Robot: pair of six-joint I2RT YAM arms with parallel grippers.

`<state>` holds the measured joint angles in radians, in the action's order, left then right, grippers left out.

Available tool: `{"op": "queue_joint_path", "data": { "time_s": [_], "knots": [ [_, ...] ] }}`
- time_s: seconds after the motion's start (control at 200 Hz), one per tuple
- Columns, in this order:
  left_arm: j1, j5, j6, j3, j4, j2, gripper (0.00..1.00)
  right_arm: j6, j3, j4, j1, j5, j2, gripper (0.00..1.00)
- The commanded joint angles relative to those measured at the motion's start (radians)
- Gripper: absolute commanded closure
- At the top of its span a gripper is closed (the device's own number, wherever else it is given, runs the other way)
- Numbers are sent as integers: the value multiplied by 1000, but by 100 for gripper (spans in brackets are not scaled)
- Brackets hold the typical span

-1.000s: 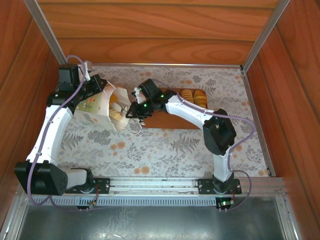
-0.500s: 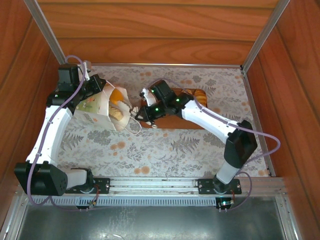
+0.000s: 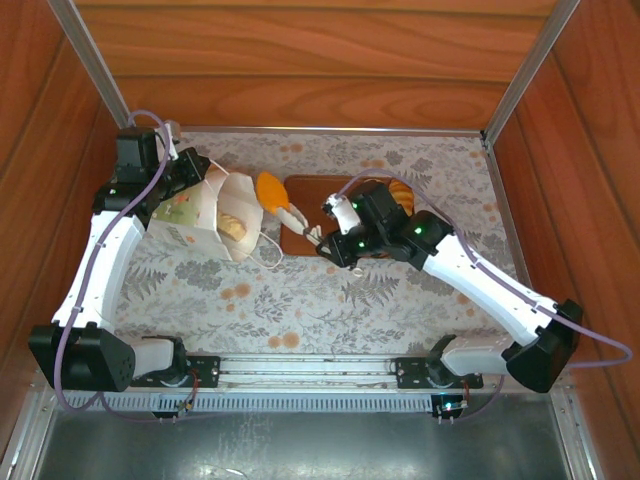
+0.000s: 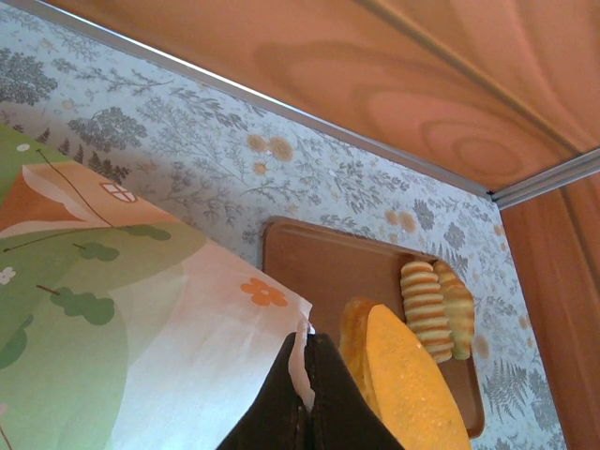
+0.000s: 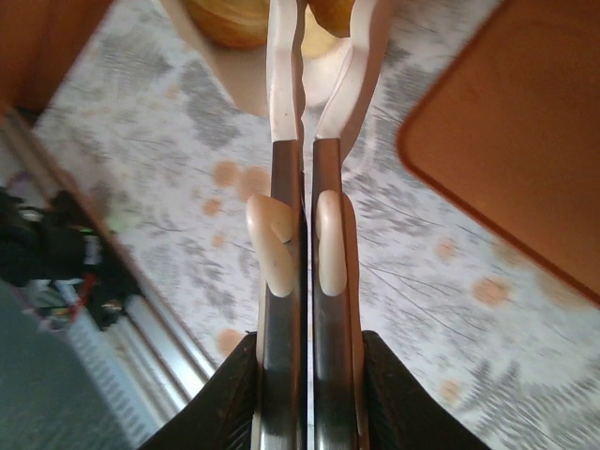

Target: Take the fake bread out of the paper bag

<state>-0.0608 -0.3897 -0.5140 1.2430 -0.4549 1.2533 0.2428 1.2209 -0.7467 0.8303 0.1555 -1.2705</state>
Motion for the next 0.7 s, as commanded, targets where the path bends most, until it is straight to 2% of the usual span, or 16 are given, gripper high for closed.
{"op": "queue_joint_path", "data": {
  "time_s": [0.0, 0.18, 0.43, 0.695],
  "knots": [
    [-2, 14, -11, -2, 38, -17, 100, -40, -20, -110, -14, -198, -3, 82],
    [-1, 13, -9, -7, 42, -25, 100, 4, -29, -161, -46, -289, -73, 82],
    [-2, -12, -14, -9, 47, -31, 100, 12, -13, -221, -66, -267, -186, 77],
    [0, -12, -11, -27, 48, -33, 100, 14, -35, -201, -111, -155, -134, 60]
  ]
}}
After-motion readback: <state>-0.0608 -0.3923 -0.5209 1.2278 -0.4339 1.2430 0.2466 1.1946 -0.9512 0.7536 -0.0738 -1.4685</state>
